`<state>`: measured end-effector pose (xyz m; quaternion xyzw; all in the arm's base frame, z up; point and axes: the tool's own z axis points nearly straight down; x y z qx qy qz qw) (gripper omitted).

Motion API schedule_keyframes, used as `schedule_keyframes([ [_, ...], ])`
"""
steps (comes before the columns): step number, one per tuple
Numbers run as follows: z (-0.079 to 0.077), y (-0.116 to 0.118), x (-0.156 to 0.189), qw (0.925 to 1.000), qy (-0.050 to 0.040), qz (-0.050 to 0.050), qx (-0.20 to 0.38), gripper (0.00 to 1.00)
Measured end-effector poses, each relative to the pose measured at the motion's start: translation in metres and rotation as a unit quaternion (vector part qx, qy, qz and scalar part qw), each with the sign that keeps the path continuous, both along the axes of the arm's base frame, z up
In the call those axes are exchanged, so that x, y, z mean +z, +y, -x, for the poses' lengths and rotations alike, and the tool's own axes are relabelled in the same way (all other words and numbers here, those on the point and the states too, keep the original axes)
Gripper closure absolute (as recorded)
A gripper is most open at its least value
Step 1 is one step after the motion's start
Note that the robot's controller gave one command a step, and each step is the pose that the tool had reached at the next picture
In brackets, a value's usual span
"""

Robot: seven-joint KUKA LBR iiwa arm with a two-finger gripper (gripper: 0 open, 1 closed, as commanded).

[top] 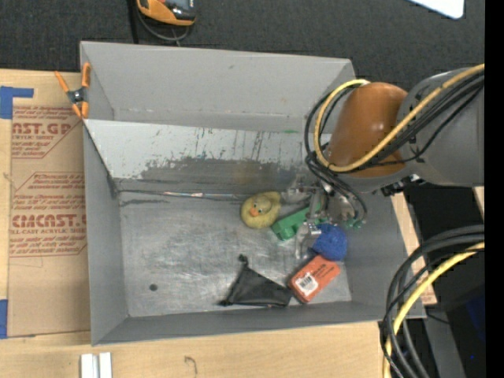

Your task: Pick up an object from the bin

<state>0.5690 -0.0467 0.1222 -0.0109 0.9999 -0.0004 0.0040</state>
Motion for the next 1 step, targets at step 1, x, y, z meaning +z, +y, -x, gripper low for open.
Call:
schedule_keyframes([
  [1,0.0044,-0.0488,-0.0454,0.9999,-0.0057,-0.005,0.016,1.00],
])
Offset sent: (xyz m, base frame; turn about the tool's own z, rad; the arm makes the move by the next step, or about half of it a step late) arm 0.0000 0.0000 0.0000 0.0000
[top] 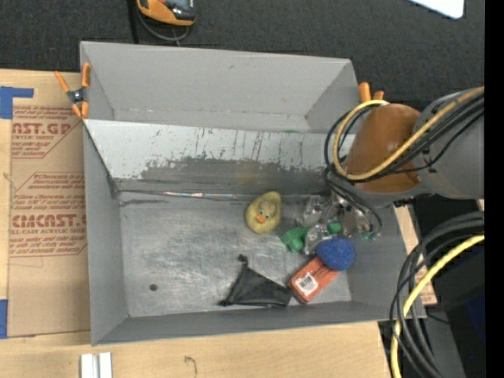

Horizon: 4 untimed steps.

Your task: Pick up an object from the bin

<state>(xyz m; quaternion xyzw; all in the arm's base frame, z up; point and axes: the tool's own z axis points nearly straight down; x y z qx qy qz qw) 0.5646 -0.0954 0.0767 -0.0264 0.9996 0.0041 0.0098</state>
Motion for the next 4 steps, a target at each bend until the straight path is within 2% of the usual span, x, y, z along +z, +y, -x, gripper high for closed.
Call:
schedule_keyframes([
  [1,0.000,0.000,0.000,1.0000,0.0000,0.000,0.000,1.00],
  [2,0.012,-0.006,0.095,0.9996,0.0086,0.004,-0.026,1.00],
  [4,0.013,-0.006,0.097,0.9997,0.0103,0.004,-0.023,1.00],
])
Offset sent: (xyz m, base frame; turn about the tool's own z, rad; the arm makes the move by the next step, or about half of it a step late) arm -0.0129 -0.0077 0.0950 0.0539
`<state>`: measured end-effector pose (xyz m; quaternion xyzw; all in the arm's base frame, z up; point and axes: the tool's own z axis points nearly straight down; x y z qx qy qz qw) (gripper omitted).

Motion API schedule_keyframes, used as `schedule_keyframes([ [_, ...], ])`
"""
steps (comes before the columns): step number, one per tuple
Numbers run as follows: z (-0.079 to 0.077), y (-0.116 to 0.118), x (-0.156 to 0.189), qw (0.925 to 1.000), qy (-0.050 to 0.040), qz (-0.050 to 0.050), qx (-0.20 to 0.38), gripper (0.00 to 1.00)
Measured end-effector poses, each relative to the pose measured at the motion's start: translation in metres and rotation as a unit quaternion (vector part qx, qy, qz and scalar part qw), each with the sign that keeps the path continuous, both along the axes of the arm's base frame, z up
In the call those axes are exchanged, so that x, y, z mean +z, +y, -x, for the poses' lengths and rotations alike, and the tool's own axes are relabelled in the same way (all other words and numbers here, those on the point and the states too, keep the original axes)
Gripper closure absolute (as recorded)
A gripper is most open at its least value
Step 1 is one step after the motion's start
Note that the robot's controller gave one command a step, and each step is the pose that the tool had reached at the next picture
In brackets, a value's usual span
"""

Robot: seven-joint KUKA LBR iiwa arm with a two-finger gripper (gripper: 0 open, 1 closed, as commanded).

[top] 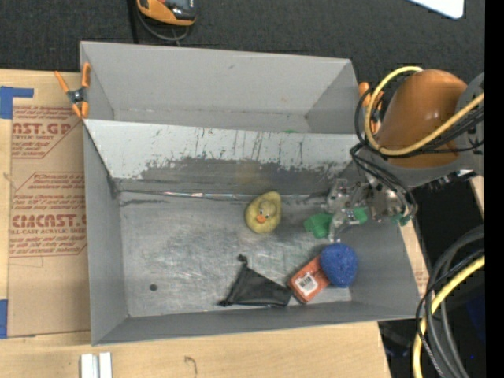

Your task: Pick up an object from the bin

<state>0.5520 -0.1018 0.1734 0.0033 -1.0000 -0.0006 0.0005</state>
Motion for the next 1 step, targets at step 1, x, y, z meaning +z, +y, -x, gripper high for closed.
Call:
schedule_keyframes([
  [1,-0.0031,-0.0144,0.0577,0.9998,0.0005,0.000,0.022,1.00],
])
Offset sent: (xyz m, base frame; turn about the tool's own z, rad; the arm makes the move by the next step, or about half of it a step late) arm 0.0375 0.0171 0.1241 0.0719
